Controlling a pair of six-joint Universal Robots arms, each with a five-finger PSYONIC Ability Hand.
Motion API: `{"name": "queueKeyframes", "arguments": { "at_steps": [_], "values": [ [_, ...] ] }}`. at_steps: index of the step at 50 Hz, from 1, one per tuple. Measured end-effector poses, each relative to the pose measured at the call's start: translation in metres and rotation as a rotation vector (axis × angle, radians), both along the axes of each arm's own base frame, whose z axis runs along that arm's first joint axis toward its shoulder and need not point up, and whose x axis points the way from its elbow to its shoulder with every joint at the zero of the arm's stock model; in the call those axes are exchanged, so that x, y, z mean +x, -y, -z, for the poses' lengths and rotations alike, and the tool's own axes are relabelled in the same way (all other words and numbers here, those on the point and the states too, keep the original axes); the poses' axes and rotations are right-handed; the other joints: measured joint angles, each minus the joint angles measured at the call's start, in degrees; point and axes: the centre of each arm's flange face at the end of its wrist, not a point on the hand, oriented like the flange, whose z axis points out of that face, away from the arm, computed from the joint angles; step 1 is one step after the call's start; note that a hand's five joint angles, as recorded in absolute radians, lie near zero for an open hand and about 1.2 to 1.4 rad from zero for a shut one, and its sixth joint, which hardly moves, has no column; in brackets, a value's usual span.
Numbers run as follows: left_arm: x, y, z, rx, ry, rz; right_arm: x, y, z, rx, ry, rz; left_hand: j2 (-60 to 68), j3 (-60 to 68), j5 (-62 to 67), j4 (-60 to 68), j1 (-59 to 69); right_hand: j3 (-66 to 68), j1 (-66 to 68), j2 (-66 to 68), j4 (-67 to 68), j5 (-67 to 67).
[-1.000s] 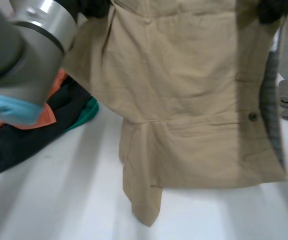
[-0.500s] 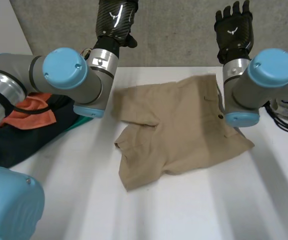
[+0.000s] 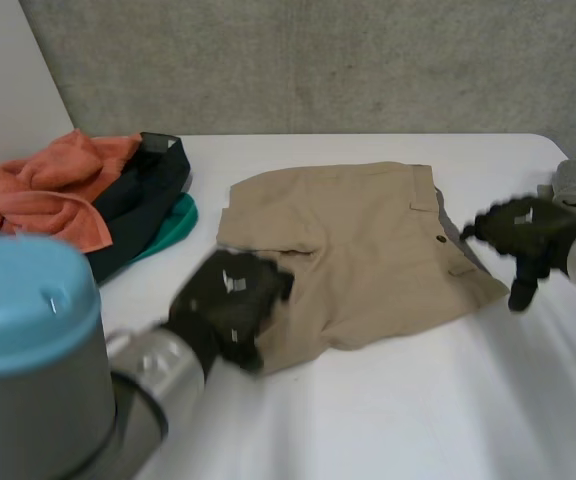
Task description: Fold the laundry.
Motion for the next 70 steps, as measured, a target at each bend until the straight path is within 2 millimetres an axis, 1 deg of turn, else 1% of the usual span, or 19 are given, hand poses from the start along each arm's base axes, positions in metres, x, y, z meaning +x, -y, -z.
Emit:
{"name": "queueKeyframes", "arguments": {
  "at_steps": [3, 7, 12, 17, 26, 29, 30, 33, 36, 39, 46, 48, 52, 54, 56, 57, 62, 67, 70],
  "values": [
    [0.004, -0.012, 0.016, 0.037, 0.033, 0.019, -0.007, -0.006, 0.017, 0.033, -0.022, -0.018, -0.11, -0.11, -0.12, -0.06, -0.12, 0.55, 0.35, 0.17, 0.69, 0.82],
    [0.003, -0.014, 0.036, 0.052, 0.051, 0.026, -0.014, -0.007, 0.037, 0.003, -0.020, -0.032, -4.91, -4.82, -5.85, -5.64, -5.68, 2.58, 2.86, 0.92, 2.47, 2.57],
    [-0.003, -0.005, 0.055, 0.043, 0.049, 0.018, -0.018, -0.001, 0.053, -0.075, -0.010, -0.034, -5.55, -5.61, -6.69, -6.50, -5.79, 3.28, 3.89, 0.92, 3.59, 3.76],
    [-0.008, 0.018, 0.068, -0.003, 0.017, -0.020, -0.018, 0.010, 0.071, -0.132, 0.004, -0.035, -5.55, -5.61, -6.69, -6.50, -5.79, 10.10, 10.69, 10.84, 10.09, 9.76],
    [-0.015, 0.039, 0.088, -0.039, 0.021, -0.049, -0.015, 0.025, 0.086, -0.178, 0.013, -0.042, -4.36, -4.36, -4.62, -4.78, -4.89, 14.88, 14.95, 15.54, 14.51, 14.00],
    [-0.017, 0.044, 0.092, -0.050, 0.028, -0.066, -0.015, 0.029, 0.089, -0.187, 0.013, -0.043, 3.35, 2.61, 2.57, 2.51, 3.19, 18.38, 18.63, 19.03, 17.93, 17.29],
    [-0.017, 0.046, 0.092, -0.056, 0.030, -0.076, -0.014, 0.031, 0.091, -0.190, 0.013, -0.046, 11.29, 10.58, 10.36, 10.49, 12.02, 20.47, 21.02, 21.47, 20.21, 19.55],
    [-0.019, 0.051, 0.093, -0.070, 0.029, -0.096, -0.011, 0.034, 0.093, -0.200, 0.014, -0.054, 24.17, 24.36, 24.19, 24.39, 25.65, 28.35, 28.40, 29.44, 28.18, 27.44],
    [-0.021, 0.053, 0.090, -0.087, 0.019, -0.108, -0.007, 0.035, 0.096, -0.203, 0.016, -0.062, 33.54, 33.20, 33.07, 33.54, 32.36, 38.81, 38.69, 39.94, 38.82, 37.60],
    [-0.022, 0.054, 0.088, -0.099, 0.009, -0.110, -0.005, 0.036, 0.099, -0.198, 0.019, -0.065, 35.67, 35.38, 34.05, 35.68, 32.37, 47.13, 46.01, 48.37, 47.23, 46.57],
    [-0.020, 0.046, 0.073, -0.118, 0.003, -0.102, -0.005, 0.033, 0.100, -0.177, 0.017, -0.056, 35.76, 35.50, 34.05, 35.80, 32.37, 48.56, 46.01, 49.19, 49.01, 47.11],
    [-0.017, 0.041, 0.066, -0.122, 0.017, -0.092, -0.006, 0.029, 0.094, -0.172, 0.015, -0.052, 35.76, 35.50, 34.05, 35.80, 32.37, 48.56, 46.01, 49.19, 49.03, 47.11],
    [-0.007, 0.020, 0.044, -0.151, 0.080, -0.044, -0.007, 0.015, 0.066, -0.157, 0.018, -0.053, 35.76, 35.50, 34.05, 35.81, 32.37, 48.56, 46.01, 49.19, 49.05, 47.11],
    [-0.005, 0.014, 0.036, -0.171, 0.096, -0.028, -0.007, 0.009, 0.055, -0.151, 0.022, -0.057, 34.64, 34.42, 33.34, 34.58, 31.84, 42.71, 41.34, 43.46, 43.05, 42.60],
    [-0.003, 0.011, 0.030, -0.191, 0.102, -0.019, -0.007, 0.005, 0.048, -0.146, 0.026, -0.061, 28.81, 29.39, 28.97, 29.31, 27.32, 26.75, 25.66, 26.99, 27.81, 26.40],
    [-0.002, 0.010, 0.027, -0.207, 0.101, -0.016, -0.006, 0.002, 0.043, -0.146, 0.028, -0.065, 20.51, 20.59, 20.74, 20.81, 18.31, 20.12, 19.45, 20.38, 20.48, 19.22],
    [-0.004, 0.011, 0.022, -0.242, 0.083, -0.018, -0.005, 0.001, 0.040, -0.155, 0.030, -0.068, 14.78, 14.90, 14.41, 14.31, 13.68, 14.40, 15.04, 15.73, 14.06, 12.47],
    [-0.007, 0.008, 0.026, -0.222, 0.059, -0.013, -0.005, 0.006, 0.050, -0.138, 0.029, -0.066, 14.41, 14.54, 14.12, 13.94, 13.63, 12.12, 12.50, 13.41, 11.53, 9.91],
    [-0.010, 0.002, 0.035, -0.169, 0.036, -0.009, -0.005, 0.011, 0.065, -0.108, 0.030, -0.065, 3.75, 4.12, 3.49, 3.48, 2.60, 11.03, 11.81, 12.20, 10.54, 8.94]
  ]
}}
